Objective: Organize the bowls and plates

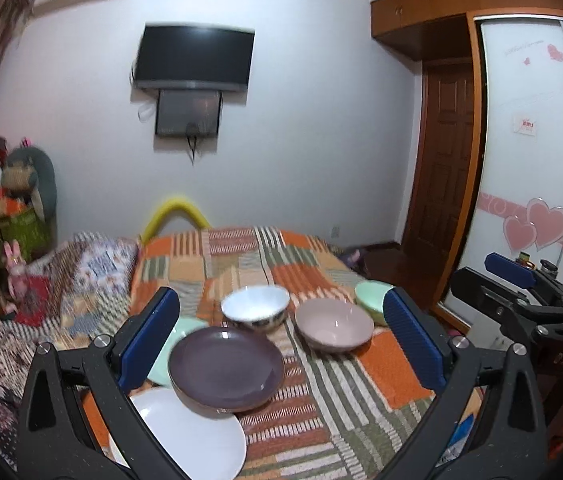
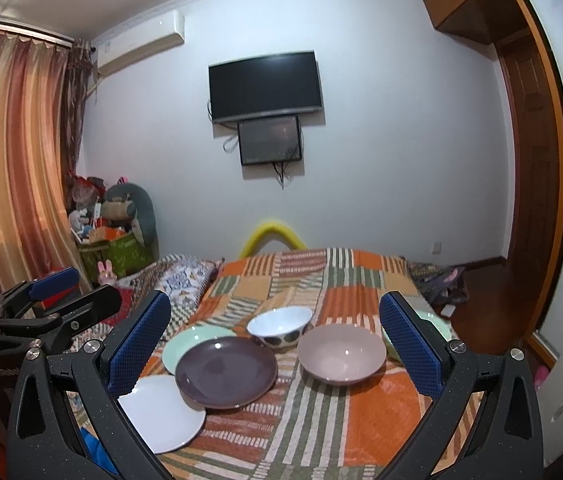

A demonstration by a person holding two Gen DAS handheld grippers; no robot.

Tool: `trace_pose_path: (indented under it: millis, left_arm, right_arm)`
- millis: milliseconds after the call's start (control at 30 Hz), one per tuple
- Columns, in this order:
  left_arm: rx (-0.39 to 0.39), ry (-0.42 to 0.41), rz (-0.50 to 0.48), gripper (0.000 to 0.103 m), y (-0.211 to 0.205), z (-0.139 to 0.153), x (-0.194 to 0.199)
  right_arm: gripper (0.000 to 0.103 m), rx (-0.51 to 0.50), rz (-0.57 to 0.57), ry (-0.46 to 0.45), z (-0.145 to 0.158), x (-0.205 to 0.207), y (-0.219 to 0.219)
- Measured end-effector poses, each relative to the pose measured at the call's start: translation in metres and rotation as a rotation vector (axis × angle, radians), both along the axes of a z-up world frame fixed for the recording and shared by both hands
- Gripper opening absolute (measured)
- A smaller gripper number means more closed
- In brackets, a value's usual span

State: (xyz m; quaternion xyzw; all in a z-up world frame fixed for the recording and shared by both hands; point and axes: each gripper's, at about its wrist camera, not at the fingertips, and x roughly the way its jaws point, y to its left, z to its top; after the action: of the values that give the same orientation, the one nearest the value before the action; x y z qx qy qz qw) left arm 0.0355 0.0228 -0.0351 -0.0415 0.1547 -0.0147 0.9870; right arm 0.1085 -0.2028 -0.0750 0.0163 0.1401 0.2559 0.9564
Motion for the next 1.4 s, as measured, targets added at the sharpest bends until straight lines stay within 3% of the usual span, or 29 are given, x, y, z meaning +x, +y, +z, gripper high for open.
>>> trace_pose_path:
  millis: [100,233,333,433,600,867,1000,1067,1133,1300,1400]
  left_arm:
    - [-0.024,0.047,0.019,0.103,0.014,-0.017,0.018]
    - [-0.057,0.118,0.055,0.084,0.029,-0.044,0.04]
    - [-0.057,0.159,0.063,0.082,0.045,-0.065,0.059]
    - [-0.071,0.238,0.077,0.076,0.056,-0.086,0.071]
    - [-0.107,0.335,0.086,0.075,0.082,-0.112,0.09]
    - [-0.089,0.462,0.101,0.065,0.128,-0.151,0.131]
    - [-0.088,0.508,0.109,0.059,0.148,-0.169,0.149]
    - [-0.096,0.531,0.101,0.046,0.154,-0.177,0.158]
    - [-0.104,0.552,0.092,0.042,0.158,-0.185,0.165]
    - [-0.095,0.568,0.081,0.042,0.163,-0.198,0.178]
    - [-0.105,0.59,0.075,0.041,0.169,-0.204,0.186]
  right_arm:
    - [0.103,-0.006,-0.011,0.067,-0.018,0.019,0.004]
    - [0.088,-0.043,-0.005,0.142,-0.037,0.038,0.013]
    - [0.078,-0.066,0.01,0.198,-0.052,0.05,0.021]
    - [0.075,-0.084,0.023,0.243,-0.066,0.062,0.028]
    - [0.071,-0.132,0.076,0.319,-0.086,0.079,0.043]
    - [0.067,-0.2,0.149,0.436,-0.12,0.109,0.075]
    - [0.058,-0.245,0.158,0.478,-0.136,0.124,0.092]
    - [0.053,-0.252,0.163,0.506,-0.143,0.133,0.097]
    - [0.047,-0.251,0.169,0.549,-0.149,0.14,0.1]
    - [0.039,-0.246,0.155,0.608,-0.162,0.151,0.103]
    - [0.029,-0.253,0.16,0.644,-0.169,0.155,0.107]
